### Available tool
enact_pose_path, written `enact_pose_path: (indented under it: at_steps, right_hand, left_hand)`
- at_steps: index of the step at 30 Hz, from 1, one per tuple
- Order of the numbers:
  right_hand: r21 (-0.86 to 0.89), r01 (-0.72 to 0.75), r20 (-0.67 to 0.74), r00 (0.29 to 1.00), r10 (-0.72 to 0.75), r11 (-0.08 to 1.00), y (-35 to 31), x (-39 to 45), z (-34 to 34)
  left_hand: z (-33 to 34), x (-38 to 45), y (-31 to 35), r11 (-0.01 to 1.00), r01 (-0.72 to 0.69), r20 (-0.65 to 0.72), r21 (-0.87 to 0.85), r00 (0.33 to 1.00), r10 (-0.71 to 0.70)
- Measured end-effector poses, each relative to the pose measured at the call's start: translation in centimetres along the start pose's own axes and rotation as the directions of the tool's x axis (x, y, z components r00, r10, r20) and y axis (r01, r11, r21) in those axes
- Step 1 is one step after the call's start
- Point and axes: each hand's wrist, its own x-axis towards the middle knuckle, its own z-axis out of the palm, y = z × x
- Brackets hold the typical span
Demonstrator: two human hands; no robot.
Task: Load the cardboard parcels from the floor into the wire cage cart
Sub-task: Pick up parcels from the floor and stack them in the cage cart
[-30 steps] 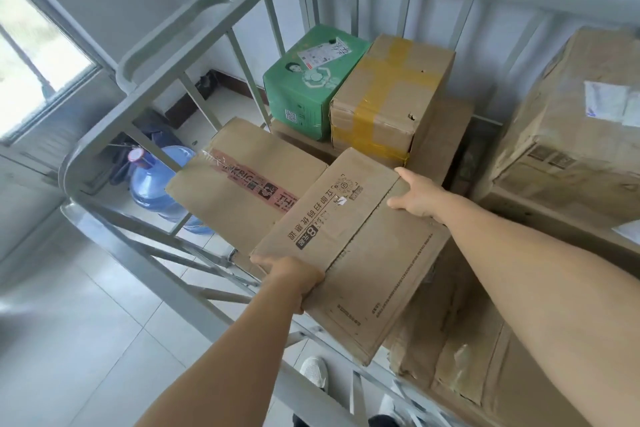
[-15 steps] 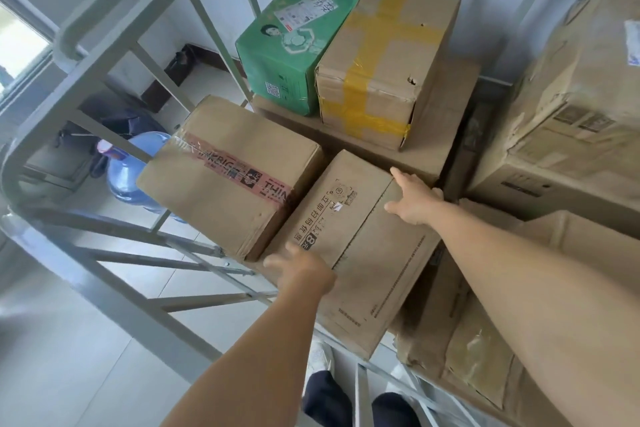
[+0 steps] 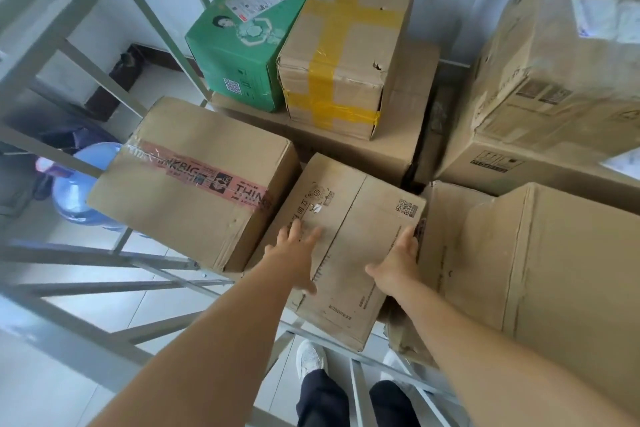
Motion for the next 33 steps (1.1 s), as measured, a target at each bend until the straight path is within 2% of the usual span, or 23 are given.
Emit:
enact_pose_path:
  at_steps: [3,10,14,22,27,33]
  right_hand:
    - [-0.027,0.065,-0.015,0.998,-0.065,0.998,-0.7,1.1,-0.1]
    - [-0.118,0.154,0.0,0.988,-0.155,0.981,-3.9,4.2,-2.0]
    - [-0.177,0.141,0.031,0.99,-0.138,0.974,-2.8,3.1,-0.9]
    - [-0.245,0.081,-0.02,0.996,-0.089,0.966,-3.2,1.9,-0.3]
    - [-0.322,0.158,0.027,0.987,-0.158,0.933,-3.1,-1.2,-1.5]
    - [-0.305,0.195,-0.108,0.965,-0.237,0.932,-2.3,-6.3,-5.8]
  left_hand:
    - [1.0,1.1,0.4,0.997,-0.031,0.068,0.065,0.997,0.026]
    - [2.0,2.9,2.2,0.994,0.001,0.007,0.109,1.0,-0.002]
    - [2.9,3.6,2.7,0.996,0.025,-0.053,0.088,0.998,-0.02]
    - [2.3,3.6,2.4,0.99,0.008,-0.053,0.14,0.999,-0.001]
    - [0.7,1.8,2.5,0.983,-0.112,-0.107,0.147,0.986,0.128]
    - [-0.3,-1.9,7.5,0.949,-0.311,-0.205,0.054,0.927,0.315]
